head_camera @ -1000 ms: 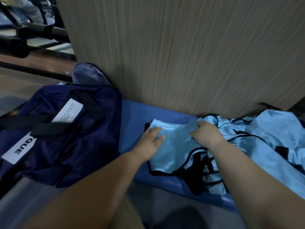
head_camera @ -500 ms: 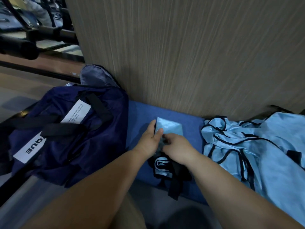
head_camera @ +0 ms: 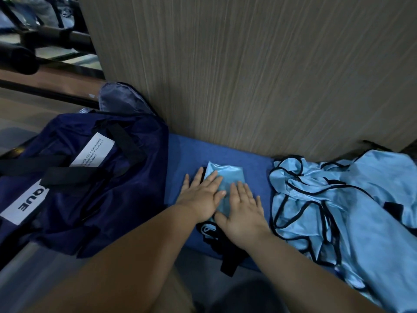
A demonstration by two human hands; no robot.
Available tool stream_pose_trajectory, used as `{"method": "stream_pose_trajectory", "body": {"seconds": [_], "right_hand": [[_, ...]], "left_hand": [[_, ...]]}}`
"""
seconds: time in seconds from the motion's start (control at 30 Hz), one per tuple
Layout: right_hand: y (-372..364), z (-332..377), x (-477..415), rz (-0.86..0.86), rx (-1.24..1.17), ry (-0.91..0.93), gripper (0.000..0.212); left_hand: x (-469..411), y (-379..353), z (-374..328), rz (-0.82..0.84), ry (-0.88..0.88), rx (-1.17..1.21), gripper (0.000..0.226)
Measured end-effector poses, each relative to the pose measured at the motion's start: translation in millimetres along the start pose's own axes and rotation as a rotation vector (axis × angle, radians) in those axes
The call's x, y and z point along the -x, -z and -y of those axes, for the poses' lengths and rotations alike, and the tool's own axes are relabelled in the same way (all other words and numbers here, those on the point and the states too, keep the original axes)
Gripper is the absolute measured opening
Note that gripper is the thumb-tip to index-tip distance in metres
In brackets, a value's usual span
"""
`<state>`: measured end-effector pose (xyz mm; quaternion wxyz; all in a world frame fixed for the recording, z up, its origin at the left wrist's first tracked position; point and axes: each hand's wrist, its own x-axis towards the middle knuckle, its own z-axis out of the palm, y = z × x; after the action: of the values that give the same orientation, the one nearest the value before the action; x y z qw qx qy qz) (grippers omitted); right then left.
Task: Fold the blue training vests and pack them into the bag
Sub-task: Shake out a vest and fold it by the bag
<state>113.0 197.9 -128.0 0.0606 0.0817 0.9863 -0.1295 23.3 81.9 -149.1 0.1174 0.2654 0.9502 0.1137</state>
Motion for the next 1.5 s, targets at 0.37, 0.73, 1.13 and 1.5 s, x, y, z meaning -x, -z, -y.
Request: {"method": "stream_pose_trajectory", "body": {"seconds": [0.37, 0.73, 1.13, 1.5], "right_hand": [[15, -1, 3, -0.106, -0.242, -0.260, 0.078], [19, 15, -5, -0.022, -0.315, -0.188, 0.074], [29, 48, -27, -0.089, -0.387, -0.062, 0.074], [37, 84, -41, -0.176, -0.402, -0.003, 0.079]], "left_hand": [[8, 5, -5, 0.012, 0.085, -0.084, 0.065], [34, 35, 29, -0.040, 0.124, -0.103, 0.068], [70, 87, 89, -0.290, 0.225, -0.195, 0.071], [100, 104, 186, -0.221, 0.729, -0.095, 0.072]]}}
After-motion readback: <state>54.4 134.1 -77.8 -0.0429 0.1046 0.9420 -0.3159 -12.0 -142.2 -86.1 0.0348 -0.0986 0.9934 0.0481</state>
